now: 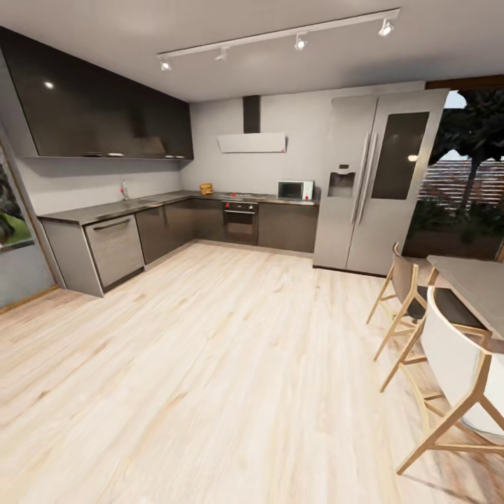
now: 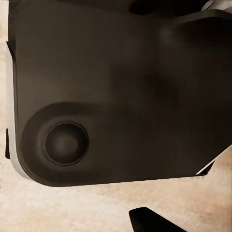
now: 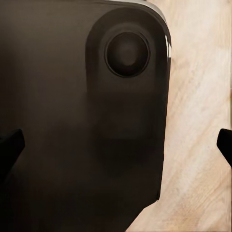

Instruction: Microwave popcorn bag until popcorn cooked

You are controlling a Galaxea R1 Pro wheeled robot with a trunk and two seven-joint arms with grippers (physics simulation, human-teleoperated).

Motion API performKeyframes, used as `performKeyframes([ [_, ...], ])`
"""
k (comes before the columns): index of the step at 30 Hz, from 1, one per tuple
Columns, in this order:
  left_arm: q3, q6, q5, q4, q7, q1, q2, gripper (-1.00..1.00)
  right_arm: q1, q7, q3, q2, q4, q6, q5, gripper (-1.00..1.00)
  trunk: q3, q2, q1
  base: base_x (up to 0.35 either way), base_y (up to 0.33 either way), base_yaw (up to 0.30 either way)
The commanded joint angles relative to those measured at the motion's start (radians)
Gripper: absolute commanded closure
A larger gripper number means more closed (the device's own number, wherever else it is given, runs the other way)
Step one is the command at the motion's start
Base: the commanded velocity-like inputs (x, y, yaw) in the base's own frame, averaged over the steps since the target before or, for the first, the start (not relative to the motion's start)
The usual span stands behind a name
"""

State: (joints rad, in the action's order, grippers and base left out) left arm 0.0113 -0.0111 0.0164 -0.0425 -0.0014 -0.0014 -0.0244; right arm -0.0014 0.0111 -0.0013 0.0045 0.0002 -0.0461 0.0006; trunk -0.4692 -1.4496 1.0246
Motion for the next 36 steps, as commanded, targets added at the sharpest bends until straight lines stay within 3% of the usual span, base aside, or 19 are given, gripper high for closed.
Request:
performKeyframes([
  [1, 0.001, -0.001, 0.002, 0.000, 0.000, 0.000, 0.000, -1.00, 0.000, 0.001, 0.000, 0.000, 0.000, -0.003, 0.000, -1.00, -0.001, 0.000, 0.000, 0.226, 0.000, 0.273],
  [6, 0.001, 0.000, 0.001, 0.000, -0.001, 0.000, 0.001, -1.00, 0.000, 0.001, 0.000, -0.001, 0.000, -0.003, -0.002, -1.00, -0.001, 0.000, 0.000, 0.288, 0.000, 0.182],
  [24, 0.001, -0.001, 0.000, 0.000, -0.002, 0.000, 0.000, -1.00, 0.000, 0.001, 0.003, -0.001, 0.000, -0.001, 0.005, -1.00, -0.001, 0.000, 0.000, 0.312, 0.000, 0.005],
  [36, 0.001, -0.001, 0.000, 0.000, -0.001, 0.000, 0.001, -1.00, 0.000, 0.001, 0.012, -0.001, 0.000, 0.000, 0.007, -1.00, -0.001, 0.000, 0.000, 0.179, 0.000, 0.000],
])
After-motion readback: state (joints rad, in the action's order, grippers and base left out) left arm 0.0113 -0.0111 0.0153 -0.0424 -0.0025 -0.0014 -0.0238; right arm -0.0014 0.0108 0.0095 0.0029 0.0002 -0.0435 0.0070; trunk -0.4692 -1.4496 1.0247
